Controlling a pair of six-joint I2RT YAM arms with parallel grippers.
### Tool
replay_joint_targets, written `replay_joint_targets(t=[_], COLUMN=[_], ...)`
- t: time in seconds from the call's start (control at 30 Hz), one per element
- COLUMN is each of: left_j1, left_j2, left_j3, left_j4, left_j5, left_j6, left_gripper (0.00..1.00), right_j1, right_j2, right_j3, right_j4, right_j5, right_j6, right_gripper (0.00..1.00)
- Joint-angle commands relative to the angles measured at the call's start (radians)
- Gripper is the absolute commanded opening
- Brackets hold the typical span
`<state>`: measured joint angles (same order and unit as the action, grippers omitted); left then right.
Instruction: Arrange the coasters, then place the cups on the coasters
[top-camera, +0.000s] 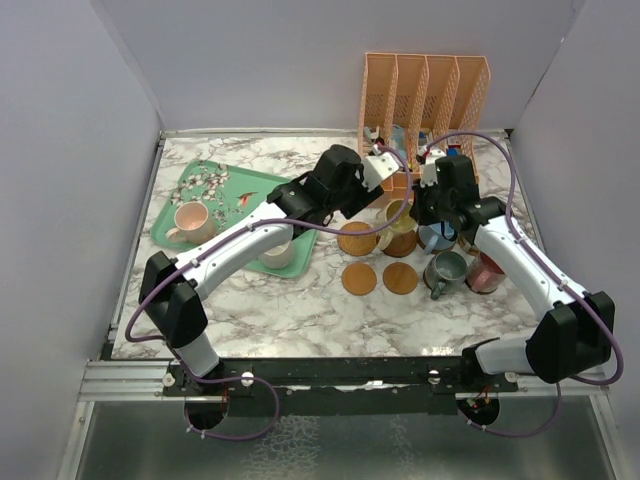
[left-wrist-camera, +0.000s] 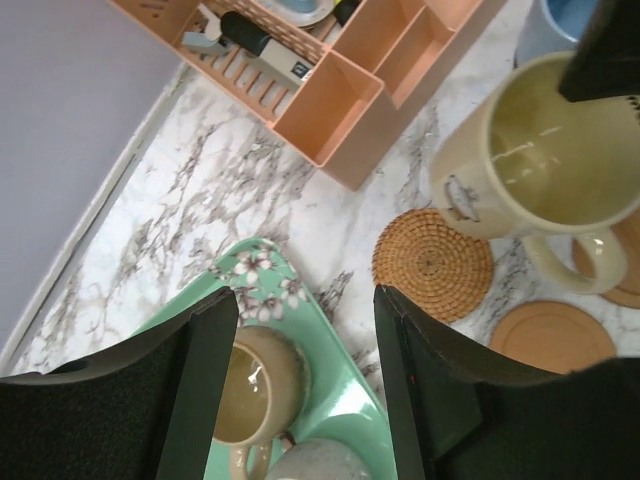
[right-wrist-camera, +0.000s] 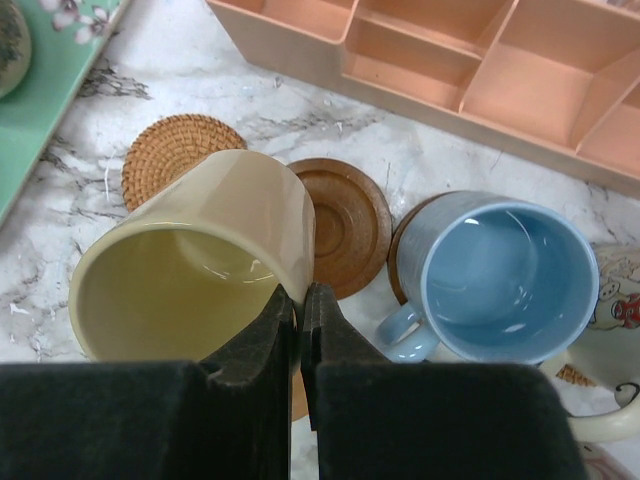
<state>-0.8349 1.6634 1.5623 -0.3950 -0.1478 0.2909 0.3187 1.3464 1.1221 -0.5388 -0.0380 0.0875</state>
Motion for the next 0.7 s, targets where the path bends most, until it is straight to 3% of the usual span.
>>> replay_joint_targets(t=[0.0, 0.67], left_j1=[0.022, 0.027], left_j2=[-0.039, -0.042], left_j3=[-0.008, -0.040], left_j4=[0.021, 0.045], left_j5=[-0.056, -0.076], left_j6=[0.049, 0.062], left_gripper=[0.61, 0.64], right_j1=[-0.006, -0.012], right_j2=[-0.022, 0.154], right_j3=[0.012, 0.148], right_j4=[-0.004, -0.094], right_j5=[0.047, 0.143], right_j6=[0.040, 0.094], right_gripper=[0.01, 0.01])
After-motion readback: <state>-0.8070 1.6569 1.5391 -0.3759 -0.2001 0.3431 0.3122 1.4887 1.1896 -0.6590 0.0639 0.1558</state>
